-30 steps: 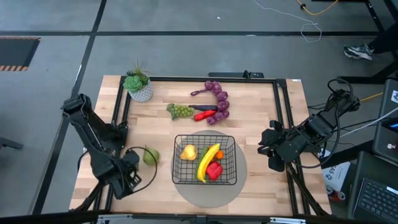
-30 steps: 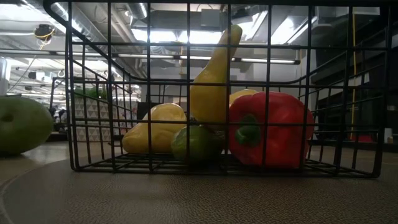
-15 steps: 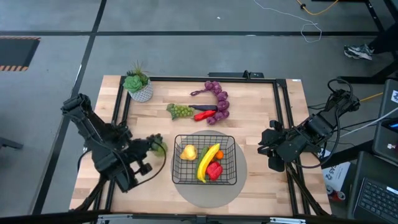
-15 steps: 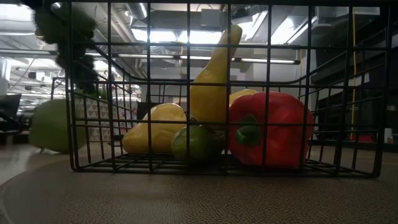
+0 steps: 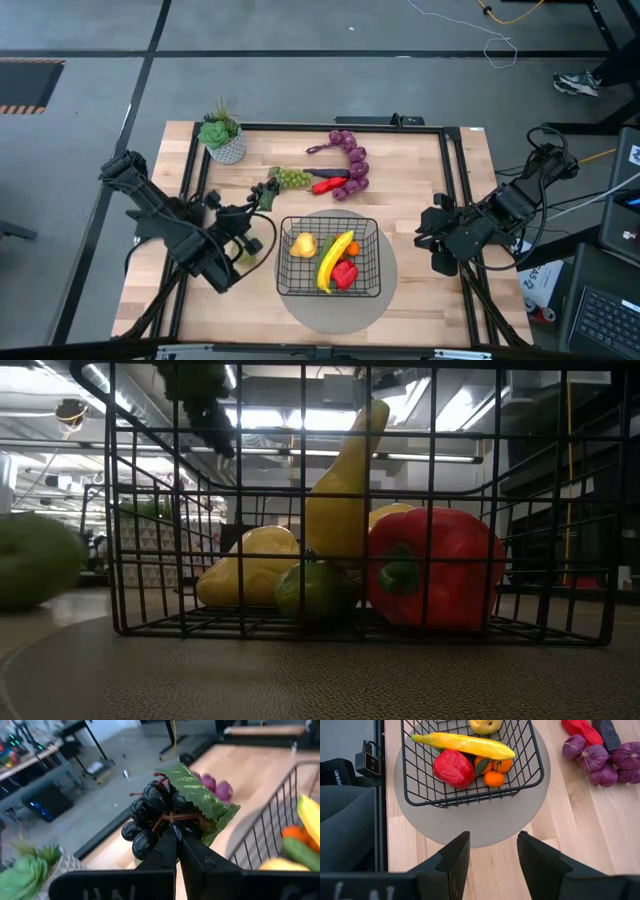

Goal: Build produce basket
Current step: Put the black grapes into the wire basket

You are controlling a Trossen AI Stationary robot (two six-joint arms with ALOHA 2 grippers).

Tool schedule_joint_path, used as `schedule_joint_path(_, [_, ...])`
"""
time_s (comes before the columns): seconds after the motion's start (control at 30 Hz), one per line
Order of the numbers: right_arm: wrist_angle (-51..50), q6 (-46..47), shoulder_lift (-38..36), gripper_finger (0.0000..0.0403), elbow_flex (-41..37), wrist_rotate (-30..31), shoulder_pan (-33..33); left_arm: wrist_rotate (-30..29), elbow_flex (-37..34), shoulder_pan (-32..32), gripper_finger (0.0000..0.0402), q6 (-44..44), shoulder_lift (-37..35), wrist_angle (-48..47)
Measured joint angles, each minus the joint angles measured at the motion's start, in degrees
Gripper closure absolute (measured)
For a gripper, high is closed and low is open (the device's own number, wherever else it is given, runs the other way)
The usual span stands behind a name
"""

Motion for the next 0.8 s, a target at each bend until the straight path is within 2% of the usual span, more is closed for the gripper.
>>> schedule_joint_path(0.23, [0.0,0.0,0.0,0.0238,0.0,0.0,0.0,-7.1,0.0,1.8,0.0401,0.0,0.0,3.0])
schedule_joint_path(0.33, [0.0,-0.1,0.0,0.0238,0.0,0.0,0.0,-8.5,0.0,2.2,0.0401,0.6,0.0,6.6])
schedule_joint_path(0.43, [0.0,-0.2,0.0,0.0238,0.0,1.1,0.0,-8.4,0.0,2.7,0.0401,4.9,0.0,13.1])
schedule_joint_path(0.57, [0.0,-0.3,0.0,0.0237,0.0,2.2,0.0,-3.3,0.0,4.2,0.0401,15.1,0.0,25.8])
schedule_joint_path(0.8, [0.0,-1.7,0.0,0.0238,0.0,3.1,0.0,6.5,0.0,8.0,0.0401,39.2,0.4,49.3])
